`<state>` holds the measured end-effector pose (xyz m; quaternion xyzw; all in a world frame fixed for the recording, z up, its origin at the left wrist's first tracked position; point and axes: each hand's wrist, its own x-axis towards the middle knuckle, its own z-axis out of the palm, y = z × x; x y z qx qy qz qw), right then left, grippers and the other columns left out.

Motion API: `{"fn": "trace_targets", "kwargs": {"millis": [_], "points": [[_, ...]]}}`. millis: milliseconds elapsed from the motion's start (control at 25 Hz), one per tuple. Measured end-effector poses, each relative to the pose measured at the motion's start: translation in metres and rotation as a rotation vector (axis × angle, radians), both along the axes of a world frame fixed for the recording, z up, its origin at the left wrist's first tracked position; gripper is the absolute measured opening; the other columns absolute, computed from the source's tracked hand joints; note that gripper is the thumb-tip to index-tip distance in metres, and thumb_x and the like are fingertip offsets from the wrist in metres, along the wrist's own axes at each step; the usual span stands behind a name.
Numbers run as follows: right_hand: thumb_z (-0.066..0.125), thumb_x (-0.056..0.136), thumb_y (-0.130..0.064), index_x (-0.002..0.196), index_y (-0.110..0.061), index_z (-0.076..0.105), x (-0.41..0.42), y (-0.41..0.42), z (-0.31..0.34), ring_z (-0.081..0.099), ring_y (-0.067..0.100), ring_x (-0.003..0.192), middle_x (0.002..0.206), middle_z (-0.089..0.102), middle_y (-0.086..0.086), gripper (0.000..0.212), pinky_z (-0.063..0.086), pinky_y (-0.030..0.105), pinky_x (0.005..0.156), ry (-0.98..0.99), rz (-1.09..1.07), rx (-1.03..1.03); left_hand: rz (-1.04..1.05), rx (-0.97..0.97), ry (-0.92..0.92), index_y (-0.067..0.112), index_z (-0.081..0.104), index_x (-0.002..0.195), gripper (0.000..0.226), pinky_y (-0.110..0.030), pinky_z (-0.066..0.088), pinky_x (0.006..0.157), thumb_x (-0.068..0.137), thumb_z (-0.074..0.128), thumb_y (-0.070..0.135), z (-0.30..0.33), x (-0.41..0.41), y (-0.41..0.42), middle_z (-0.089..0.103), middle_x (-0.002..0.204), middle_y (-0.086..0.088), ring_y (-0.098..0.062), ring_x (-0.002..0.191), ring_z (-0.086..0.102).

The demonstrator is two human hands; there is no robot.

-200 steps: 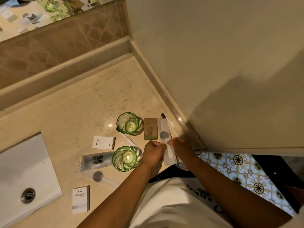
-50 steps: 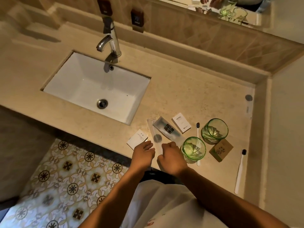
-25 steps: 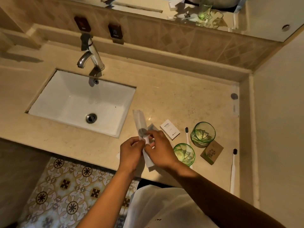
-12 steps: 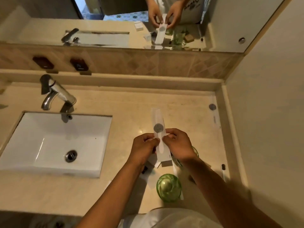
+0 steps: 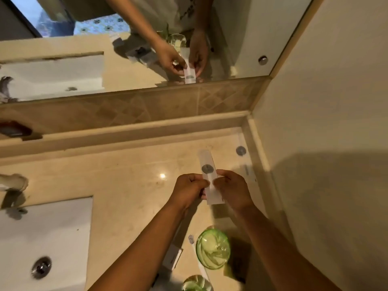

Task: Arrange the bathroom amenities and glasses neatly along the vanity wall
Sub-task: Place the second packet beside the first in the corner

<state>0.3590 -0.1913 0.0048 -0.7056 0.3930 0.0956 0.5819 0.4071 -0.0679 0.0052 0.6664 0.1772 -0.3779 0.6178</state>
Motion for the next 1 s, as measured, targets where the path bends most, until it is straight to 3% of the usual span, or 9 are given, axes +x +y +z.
{"fn": "trace_targets", "kwargs": {"millis": [160, 360, 520, 680, 840, 920, 1000], "points": [[0.060, 0.085, -0.021, 0.119, -0.024, 0.067, 0.010, -0.022, -0.021, 0.069, 0.021, 0.098, 0.111, 0.072, -0.001, 0.035, 0.058, 0.049, 0.090, 0.015, -0.049, -0.012, -0.077, 0.064, -0.024, -0.009, 0.070, 0.089, 0.011, -0.028, 0.053, 0.053, 0.089, 0.059, -0.008, -0.023, 0.022, -0.029, 0.065, 0.075, -0.023, -0.026, 0.057, 0.059], [0.062, 0.089, -0.012, 0.109, -0.037, 0.059, 0.018, -0.038, -0.034, 0.063, 0.014, 0.097, 0.096, 0.066, -0.016, 0.032, 0.052, 0.026, 0.077, 0.021, -0.075, -0.128, -0.231, 0.202, -0.150, -0.004, 0.069, 0.088, 0.009, -0.032, 0.049, 0.052, 0.086, 0.067, 0.004, -0.050, 0.042, -0.047, 0.066, 0.060, -0.017, -0.026, 0.049, 0.056], [0.064, 0.091, -0.009, 0.120, -0.020, 0.063, 0.021, -0.038, -0.040, 0.060, 0.013, 0.103, 0.105, 0.059, -0.010, 0.031, 0.053, 0.031, 0.094, -0.005, 0.029, -0.254, -0.332, 0.349, -0.339, 0.010, 0.067, 0.077, 0.011, -0.033, 0.057, 0.060, 0.084, 0.072, 0.017, -0.063, 0.048, -0.052, 0.071, 0.058, -0.006, -0.018, 0.049, 0.065], [0.065, 0.091, -0.006, 0.124, -0.016, 0.063, 0.022, -0.037, -0.051, 0.063, 0.017, 0.104, 0.117, 0.060, -0.002, 0.034, 0.054, 0.032, 0.098, 0.004, 0.039, -0.377, -0.584, 0.538, -0.625, 0.020, 0.061, 0.071, 0.022, -0.032, 0.052, 0.062, 0.085, 0.072, 0.033, -0.071, 0.053, -0.046, 0.067, 0.064, 0.005, -0.015, 0.063, 0.063], [0.066, 0.091, -0.009, 0.121, -0.017, 0.063, 0.015, -0.030, -0.056, 0.059, 0.016, 0.113, 0.125, 0.057, 0.001, 0.031, 0.054, 0.035, 0.101, -0.053, 0.110, -0.515, -0.801, 0.612, -1.051, 0.018, 0.065, 0.095, 0.016, -0.034, 0.050, 0.073, 0.090, 0.065, 0.033, -0.078, 0.063, -0.033, 0.065, 0.096, 0.000, -0.021, 0.090, 0.059], [0.067, 0.091, -0.014, 0.123, -0.019, 0.062, 0.012, -0.021, -0.060, 0.056, 0.014, 0.114, 0.124, 0.055, 0.000, 0.033, 0.053, 0.031, 0.100, -0.085, 0.270, -0.635, -0.896, 0.644, -1.232, 0.018, 0.064, 0.120, 0.033, -0.040, 0.049, 0.095, 0.091, 0.063, 0.034, -0.085, 0.076, -0.029, 0.062, 0.127, -0.007, -0.030, 0.119, 0.056], [0.067, 0.091, -0.023, 0.128, -0.021, 0.060, 0.011, -0.012, -0.067, 0.056, 0.013, 0.113, 0.125, 0.056, 0.001, 0.038, 0.053, 0.027, 0.098, -0.059, 0.393, -0.732, -0.986, 0.657, -1.261, 0.021, 0.055, 0.140, 0.048, -0.047, 0.037, 0.116, 0.096, 0.056, 0.040, -0.087, 0.092, -0.030, 0.047, 0.153, -0.011, -0.035, 0.144, 0.038]]}}
